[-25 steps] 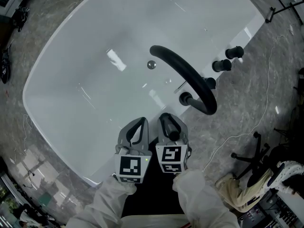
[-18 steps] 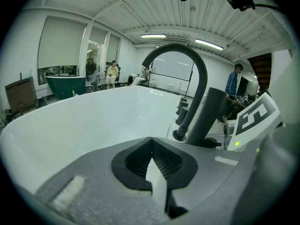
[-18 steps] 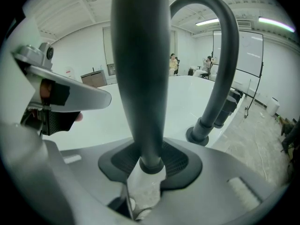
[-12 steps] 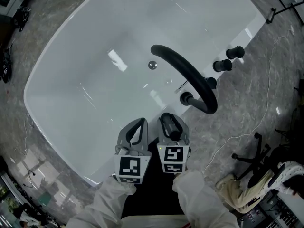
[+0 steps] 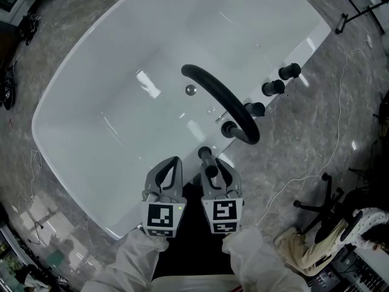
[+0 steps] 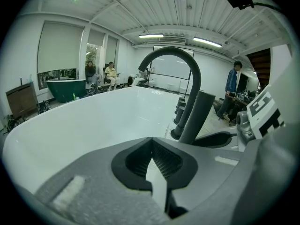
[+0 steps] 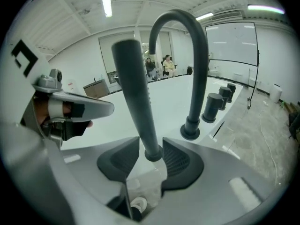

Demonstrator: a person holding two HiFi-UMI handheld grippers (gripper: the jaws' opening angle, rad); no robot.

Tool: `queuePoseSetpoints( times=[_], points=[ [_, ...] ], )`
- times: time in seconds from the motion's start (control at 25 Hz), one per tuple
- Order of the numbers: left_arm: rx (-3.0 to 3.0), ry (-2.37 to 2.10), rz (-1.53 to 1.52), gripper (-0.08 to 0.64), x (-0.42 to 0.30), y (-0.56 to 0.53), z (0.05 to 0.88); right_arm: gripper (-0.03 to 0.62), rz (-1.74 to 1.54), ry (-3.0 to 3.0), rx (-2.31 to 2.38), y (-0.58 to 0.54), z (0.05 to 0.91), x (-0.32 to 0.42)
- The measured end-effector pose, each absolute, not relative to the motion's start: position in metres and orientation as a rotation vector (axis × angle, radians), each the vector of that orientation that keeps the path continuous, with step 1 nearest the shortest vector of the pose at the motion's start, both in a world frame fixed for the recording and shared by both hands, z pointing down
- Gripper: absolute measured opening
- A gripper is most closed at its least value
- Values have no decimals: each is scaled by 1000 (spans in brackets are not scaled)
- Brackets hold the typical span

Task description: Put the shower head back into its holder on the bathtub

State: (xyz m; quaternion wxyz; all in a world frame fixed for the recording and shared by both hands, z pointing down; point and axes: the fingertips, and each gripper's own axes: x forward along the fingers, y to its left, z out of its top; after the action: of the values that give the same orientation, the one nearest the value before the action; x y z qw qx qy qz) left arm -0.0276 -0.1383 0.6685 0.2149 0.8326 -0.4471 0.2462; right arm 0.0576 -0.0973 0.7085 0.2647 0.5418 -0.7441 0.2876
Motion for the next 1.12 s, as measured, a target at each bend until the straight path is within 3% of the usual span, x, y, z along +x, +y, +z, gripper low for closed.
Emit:
queuePoseSetpoints(
  times=[0.56,1.12],
  points=[
    [2367,-1271,698,-8,-29,-128,585,59,734,-2112,1554,-78,582,101],
    [2503,-1302,670,-8,-7,-125,464,6,667,-2146,1760,-73,459,168]
  ],
)
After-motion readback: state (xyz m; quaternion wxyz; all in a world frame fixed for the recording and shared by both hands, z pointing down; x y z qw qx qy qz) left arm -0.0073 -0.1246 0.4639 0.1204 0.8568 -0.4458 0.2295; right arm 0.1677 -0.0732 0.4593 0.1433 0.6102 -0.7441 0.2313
